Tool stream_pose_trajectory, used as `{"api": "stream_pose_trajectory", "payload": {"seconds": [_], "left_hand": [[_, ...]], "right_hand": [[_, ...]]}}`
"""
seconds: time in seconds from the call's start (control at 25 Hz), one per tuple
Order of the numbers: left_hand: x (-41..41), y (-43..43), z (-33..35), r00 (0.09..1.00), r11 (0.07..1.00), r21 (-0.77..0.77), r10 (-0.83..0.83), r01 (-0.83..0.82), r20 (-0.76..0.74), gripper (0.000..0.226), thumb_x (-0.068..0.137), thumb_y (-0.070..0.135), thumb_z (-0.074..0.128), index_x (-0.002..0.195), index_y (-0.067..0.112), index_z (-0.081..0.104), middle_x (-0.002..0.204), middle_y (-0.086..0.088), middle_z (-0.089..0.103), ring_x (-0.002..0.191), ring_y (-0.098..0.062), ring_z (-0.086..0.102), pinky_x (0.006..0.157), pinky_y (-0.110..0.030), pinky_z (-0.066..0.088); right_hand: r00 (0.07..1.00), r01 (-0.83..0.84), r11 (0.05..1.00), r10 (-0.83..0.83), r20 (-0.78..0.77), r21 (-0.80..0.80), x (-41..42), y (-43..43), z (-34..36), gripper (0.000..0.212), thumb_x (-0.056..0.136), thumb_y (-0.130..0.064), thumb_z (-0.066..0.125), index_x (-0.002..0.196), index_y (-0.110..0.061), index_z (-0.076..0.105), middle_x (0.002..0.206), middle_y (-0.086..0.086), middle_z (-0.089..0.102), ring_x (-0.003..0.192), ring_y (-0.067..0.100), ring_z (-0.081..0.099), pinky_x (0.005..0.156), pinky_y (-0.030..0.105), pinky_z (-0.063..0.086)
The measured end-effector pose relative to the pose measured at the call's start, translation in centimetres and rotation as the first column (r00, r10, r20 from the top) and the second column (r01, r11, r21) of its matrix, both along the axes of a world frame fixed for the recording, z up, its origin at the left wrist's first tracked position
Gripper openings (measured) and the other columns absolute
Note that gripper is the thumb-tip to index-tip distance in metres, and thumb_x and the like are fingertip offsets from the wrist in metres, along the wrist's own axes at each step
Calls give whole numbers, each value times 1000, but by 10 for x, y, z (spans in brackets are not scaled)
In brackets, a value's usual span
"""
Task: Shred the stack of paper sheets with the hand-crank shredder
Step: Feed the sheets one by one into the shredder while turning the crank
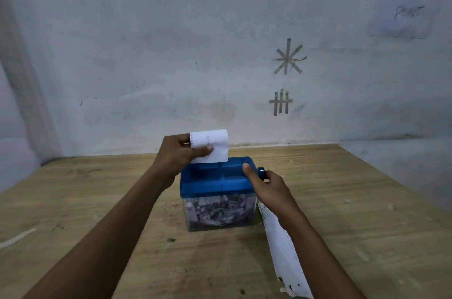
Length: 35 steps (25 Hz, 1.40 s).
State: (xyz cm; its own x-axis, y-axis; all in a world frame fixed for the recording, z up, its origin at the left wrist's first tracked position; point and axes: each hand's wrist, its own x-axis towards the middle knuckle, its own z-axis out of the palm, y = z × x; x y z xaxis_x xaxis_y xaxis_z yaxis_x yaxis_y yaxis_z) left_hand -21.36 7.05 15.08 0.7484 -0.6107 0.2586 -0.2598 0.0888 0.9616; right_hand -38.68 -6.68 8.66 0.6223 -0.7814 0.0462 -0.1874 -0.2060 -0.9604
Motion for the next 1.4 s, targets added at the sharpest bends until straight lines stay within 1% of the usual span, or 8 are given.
{"api": "stream_pose_trajectory", "payload": {"seconds": [0.32, 0.68, 0.8, 0.92, 1.0, 1.12, 1.24, 1.4], "left_hand": [[3, -4, -20, 999, 999, 23, -35, 34, 38, 42, 77, 7, 84, 117, 8, 73, 99, 3, 78, 88, -10, 74, 78, -26, 61], [4, -8, -33, 999, 999, 3, -41, 41, 21, 36, 79, 9, 83, 113, 11, 74, 96, 4, 78, 88, -13, 75, 71, -22, 60], [3, -7, -38, 999, 999, -8, -34, 34, 38, 35, 80, 10, 83, 114, 12, 74, 92, 10, 77, 83, -9, 75, 67, -19, 58], [2, -8, -42, 998, 1000, -4, -30, 31, 56, 39, 80, 13, 84, 118, 12, 73, 101, 4, 77, 87, -11, 75, 71, -21, 59], [2, -8, -44, 998, 1000, -13, -21, 22, 63, 42, 79, 13, 84, 120, 11, 72, 105, 2, 77, 89, -12, 75, 74, -23, 60], [2, -10, -46, 998, 1000, -28, -13, 14, 64, 42, 79, 13, 84, 120, 11, 72, 105, 1, 77, 90, -12, 74, 75, -23, 60], [2, -11, -46, 998, 1000, -18, -17, 18, 65, 40, 80, 13, 84, 118, 14, 71, 104, 5, 76, 87, -9, 74, 70, -19, 59], [0, -11, -45, 997, 999, -30, -24, 26, 67, 40, 80, 11, 84, 118, 14, 71, 104, 4, 76, 86, -8, 74, 70, -19, 58]], "right_hand": [[999, -27, 998, 26, 23, 65, 2, 1, -1, 43, 78, -74, 62, 93, -34, 59, 99, -15, 60, 92, 3, 55, 90, 39, 50], [999, -34, 999, 34, 14, -1, -1, -1, 2, 44, 75, -77, 60, 87, -35, 61, 98, -15, 62, 94, 6, 58, 95, 45, 54], [998, -47, 998, 45, -42, -33, -2, -6, 6, 50, 75, -79, 60, 91, -33, 67, 98, -9, 66, 92, 12, 62, 78, 37, 58], [986, -69, 997, 61, -157, -47, -7, -9, 14, 75, 69, -85, 58, 96, -17, 72, 76, -2, 68, 67, 12, 62, 56, 26, 47], [980, -45, 992, 21, -198, -117, -7, -9, 18, 76, 75, -80, 58, 102, -10, 68, 73, 0, 68, 60, 11, 63, 52, 24, 46], [972, 14, 942, -91, -215, -336, -4, -7, 19, 62, 83, -76, 54, 114, -23, 44, 100, 2, 65, 80, 18, 67, 66, 34, 54], [950, 8, 851, -170, -261, -524, -5, -4, 23, 52, 86, -76, 49, 101, -26, 49, 90, -5, 63, 79, 14, 62, 63, 32, 49], [891, -139, 804, -153, -428, -578, 5, -19, 53, 53, 82, -73, 61, 77, -20, 55, 71, -5, 60, 66, 13, 57, 58, 29, 39]]}}
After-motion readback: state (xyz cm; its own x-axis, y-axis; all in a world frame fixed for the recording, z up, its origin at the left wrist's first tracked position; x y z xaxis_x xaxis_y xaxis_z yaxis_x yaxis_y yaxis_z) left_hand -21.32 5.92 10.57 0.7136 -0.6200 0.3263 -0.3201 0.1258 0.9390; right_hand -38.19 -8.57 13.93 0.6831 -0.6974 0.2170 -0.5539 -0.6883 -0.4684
